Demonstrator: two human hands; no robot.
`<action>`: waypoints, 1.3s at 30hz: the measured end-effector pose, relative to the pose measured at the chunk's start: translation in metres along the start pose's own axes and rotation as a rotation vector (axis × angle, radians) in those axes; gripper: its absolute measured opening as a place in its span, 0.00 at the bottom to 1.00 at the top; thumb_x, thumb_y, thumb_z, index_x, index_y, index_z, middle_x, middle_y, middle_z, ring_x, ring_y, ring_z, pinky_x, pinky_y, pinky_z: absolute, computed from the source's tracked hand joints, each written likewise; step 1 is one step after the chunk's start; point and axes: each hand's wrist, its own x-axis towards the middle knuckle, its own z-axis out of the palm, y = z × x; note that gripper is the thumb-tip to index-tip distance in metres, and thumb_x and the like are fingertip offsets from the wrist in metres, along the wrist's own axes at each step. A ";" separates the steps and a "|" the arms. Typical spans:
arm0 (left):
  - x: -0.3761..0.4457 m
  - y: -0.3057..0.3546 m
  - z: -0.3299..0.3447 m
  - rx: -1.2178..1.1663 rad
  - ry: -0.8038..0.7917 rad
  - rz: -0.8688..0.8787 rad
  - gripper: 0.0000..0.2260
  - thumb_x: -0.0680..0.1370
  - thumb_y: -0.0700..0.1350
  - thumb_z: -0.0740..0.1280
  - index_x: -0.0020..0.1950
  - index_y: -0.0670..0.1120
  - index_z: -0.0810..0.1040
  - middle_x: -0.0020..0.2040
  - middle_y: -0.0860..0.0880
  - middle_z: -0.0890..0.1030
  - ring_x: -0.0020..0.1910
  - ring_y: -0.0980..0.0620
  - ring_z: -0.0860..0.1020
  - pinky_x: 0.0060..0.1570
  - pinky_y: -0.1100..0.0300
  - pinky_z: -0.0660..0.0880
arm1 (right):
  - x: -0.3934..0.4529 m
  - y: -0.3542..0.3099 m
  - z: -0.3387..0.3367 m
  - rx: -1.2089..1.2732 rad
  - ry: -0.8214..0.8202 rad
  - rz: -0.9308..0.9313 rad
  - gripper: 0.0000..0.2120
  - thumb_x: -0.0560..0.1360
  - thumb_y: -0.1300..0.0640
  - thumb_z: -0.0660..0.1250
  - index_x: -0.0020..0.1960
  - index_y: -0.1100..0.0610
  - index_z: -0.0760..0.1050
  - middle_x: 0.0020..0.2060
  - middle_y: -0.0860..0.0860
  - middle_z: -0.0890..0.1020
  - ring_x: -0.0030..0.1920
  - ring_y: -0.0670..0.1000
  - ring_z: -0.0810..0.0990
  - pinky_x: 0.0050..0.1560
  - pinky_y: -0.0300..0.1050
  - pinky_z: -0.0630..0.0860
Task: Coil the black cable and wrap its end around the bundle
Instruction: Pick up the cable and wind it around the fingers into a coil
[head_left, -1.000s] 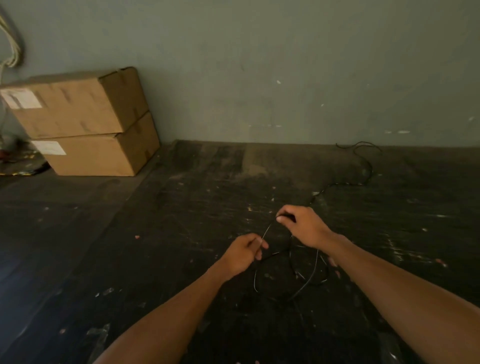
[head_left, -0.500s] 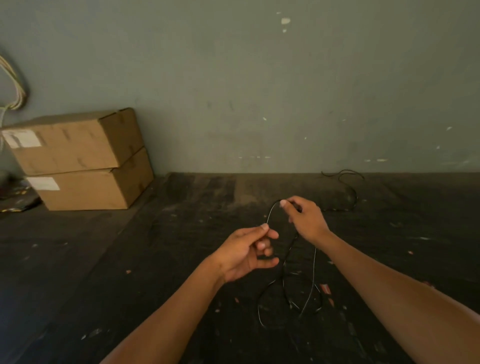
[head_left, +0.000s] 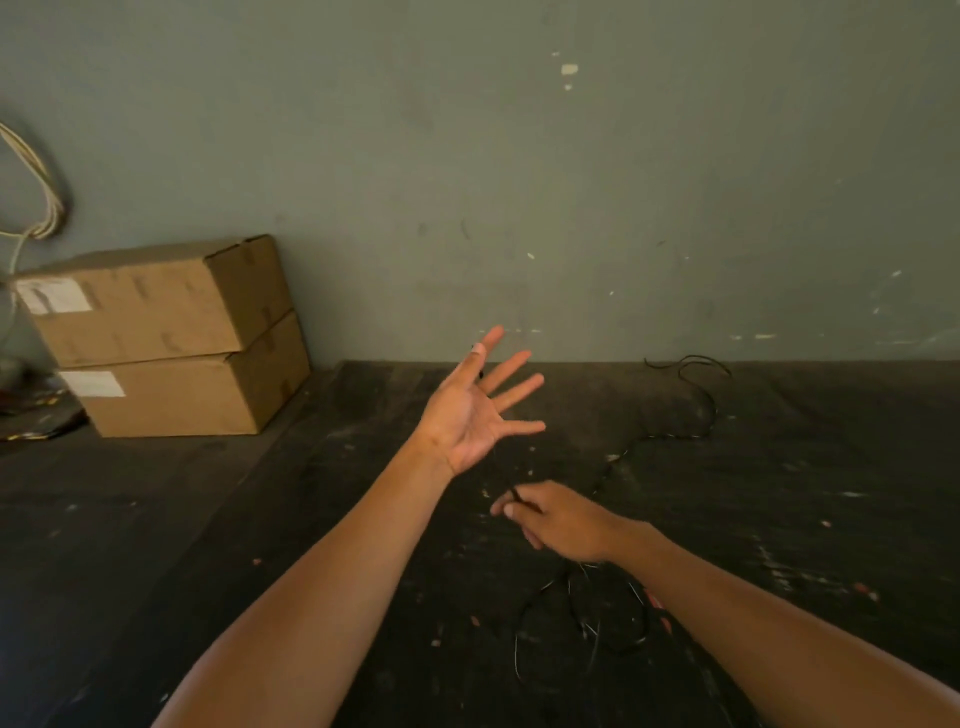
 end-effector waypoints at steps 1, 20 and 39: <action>0.003 0.002 -0.005 0.069 -0.004 -0.009 0.15 0.83 0.53 0.58 0.69 0.58 0.75 0.72 0.46 0.75 0.71 0.36 0.70 0.63 0.20 0.58 | -0.003 -0.004 -0.001 -0.010 -0.024 -0.010 0.09 0.83 0.53 0.58 0.56 0.48 0.77 0.31 0.46 0.77 0.29 0.40 0.74 0.34 0.39 0.74; -0.023 -0.057 -0.055 0.391 -0.215 -0.413 0.19 0.80 0.54 0.61 0.71 0.55 0.75 0.73 0.51 0.74 0.74 0.38 0.66 0.68 0.28 0.37 | -0.012 -0.075 -0.143 -0.347 0.270 -0.130 0.10 0.77 0.52 0.69 0.54 0.56 0.83 0.48 0.52 0.85 0.50 0.50 0.81 0.52 0.48 0.75; -0.039 -0.018 0.012 -0.023 -0.643 -0.316 0.15 0.82 0.53 0.58 0.66 0.55 0.76 0.79 0.43 0.62 0.76 0.28 0.54 0.65 0.25 0.52 | -0.011 -0.011 -0.091 -0.040 0.305 -0.039 0.08 0.81 0.63 0.60 0.48 0.60 0.78 0.38 0.48 0.82 0.35 0.40 0.78 0.38 0.34 0.75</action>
